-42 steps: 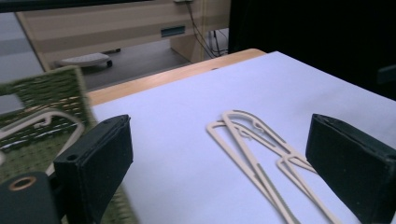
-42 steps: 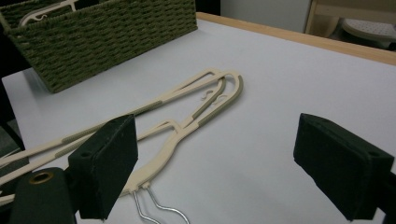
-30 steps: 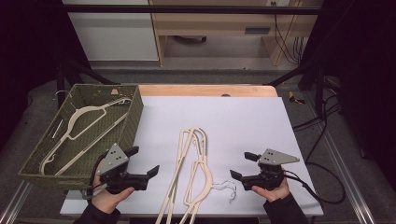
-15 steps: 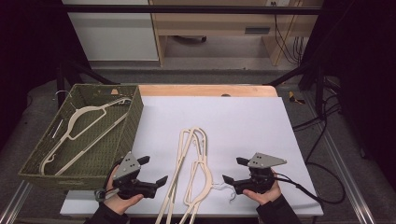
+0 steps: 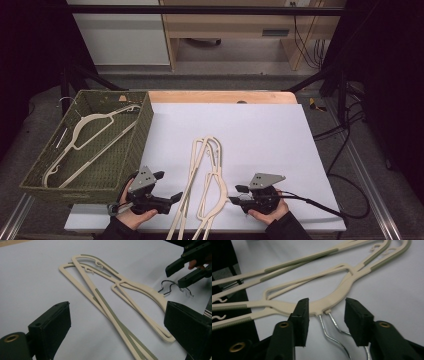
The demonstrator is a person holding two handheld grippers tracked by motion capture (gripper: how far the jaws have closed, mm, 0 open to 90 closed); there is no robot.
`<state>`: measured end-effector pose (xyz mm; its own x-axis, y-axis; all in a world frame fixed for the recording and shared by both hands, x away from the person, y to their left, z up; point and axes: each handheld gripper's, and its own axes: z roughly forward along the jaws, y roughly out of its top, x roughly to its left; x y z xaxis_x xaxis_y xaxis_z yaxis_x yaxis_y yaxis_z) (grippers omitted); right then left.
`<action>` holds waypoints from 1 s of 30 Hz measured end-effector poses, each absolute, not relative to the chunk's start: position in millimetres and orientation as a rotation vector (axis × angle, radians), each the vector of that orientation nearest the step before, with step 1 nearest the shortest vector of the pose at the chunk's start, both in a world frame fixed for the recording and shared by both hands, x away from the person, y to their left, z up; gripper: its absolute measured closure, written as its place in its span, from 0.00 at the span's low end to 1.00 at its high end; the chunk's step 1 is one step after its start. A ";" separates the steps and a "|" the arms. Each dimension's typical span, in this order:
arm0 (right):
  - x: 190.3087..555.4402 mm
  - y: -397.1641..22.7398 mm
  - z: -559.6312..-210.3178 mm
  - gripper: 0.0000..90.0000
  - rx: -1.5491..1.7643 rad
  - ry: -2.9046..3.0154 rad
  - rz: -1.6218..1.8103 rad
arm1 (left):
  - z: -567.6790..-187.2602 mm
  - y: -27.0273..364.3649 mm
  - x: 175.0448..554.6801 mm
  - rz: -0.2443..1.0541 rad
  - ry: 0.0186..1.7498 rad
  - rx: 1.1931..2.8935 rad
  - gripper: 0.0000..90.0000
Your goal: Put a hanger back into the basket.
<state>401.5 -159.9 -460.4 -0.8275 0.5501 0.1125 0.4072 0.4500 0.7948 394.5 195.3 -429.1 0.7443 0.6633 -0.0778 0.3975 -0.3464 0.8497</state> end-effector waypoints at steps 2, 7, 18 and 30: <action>401.2 -155.5 -466.4 0.71 0.824 2.587 1.303 | -429.9 193.5 393.7 0.344 0.798 1.988 0.08; 401.6 -152.2 -473.0 0.78 0.807 2.627 1.262 | -429.9 191.4 392.5 0.342 0.789 1.994 0.08; 403.7 -149.8 -482.0 0.96 0.706 2.681 1.184 | -429.9 185.3 391.1 0.320 0.777 2.001 0.08; 406.6 -154.0 -472.9 0.99 0.637 2.723 1.219 | -425.4 164.1 387.5 0.291 0.718 2.040 0.11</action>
